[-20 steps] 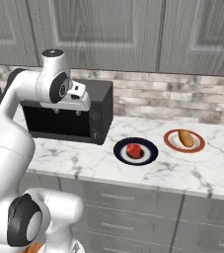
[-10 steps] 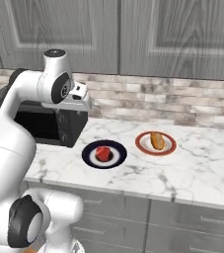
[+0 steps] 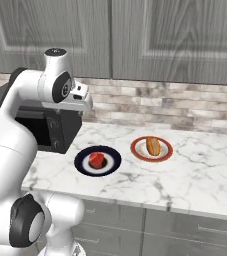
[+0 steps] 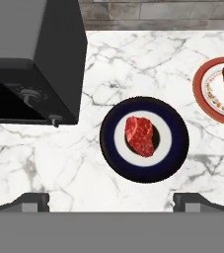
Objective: Open the toaster oven door. Place the hotdog bun on the top rack in the toaster oven and place the steak on the bottom rack.
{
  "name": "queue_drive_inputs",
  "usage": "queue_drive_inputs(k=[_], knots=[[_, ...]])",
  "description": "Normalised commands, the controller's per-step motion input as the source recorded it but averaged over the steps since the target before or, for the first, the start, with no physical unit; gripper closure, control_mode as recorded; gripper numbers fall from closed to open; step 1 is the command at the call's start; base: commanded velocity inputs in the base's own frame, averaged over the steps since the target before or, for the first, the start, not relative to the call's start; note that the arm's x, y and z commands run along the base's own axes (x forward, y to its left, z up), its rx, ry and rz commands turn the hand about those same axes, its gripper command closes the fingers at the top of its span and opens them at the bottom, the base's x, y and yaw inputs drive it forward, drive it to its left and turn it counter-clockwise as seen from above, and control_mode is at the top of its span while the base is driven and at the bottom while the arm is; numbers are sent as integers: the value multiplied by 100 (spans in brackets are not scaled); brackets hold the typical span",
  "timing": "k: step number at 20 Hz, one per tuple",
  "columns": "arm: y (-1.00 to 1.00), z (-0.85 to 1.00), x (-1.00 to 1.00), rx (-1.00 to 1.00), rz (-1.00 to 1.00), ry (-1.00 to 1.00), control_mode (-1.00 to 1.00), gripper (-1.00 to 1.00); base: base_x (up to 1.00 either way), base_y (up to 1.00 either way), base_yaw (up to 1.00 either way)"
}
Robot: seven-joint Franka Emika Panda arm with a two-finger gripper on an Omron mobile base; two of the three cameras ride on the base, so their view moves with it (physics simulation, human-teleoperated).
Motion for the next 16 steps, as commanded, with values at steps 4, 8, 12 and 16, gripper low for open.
queue_drive_inputs(k=[4,8,12,16], knots=[[0,0,0,0,0,0,100,-100,0,0,0],[0,0,0,0,0,0,100,-100,0,0,0],[0,0,0,0,0,0,-100,-100,0,0,0],[0,0,0,0,0,0,-100,-100,0,0,0]])
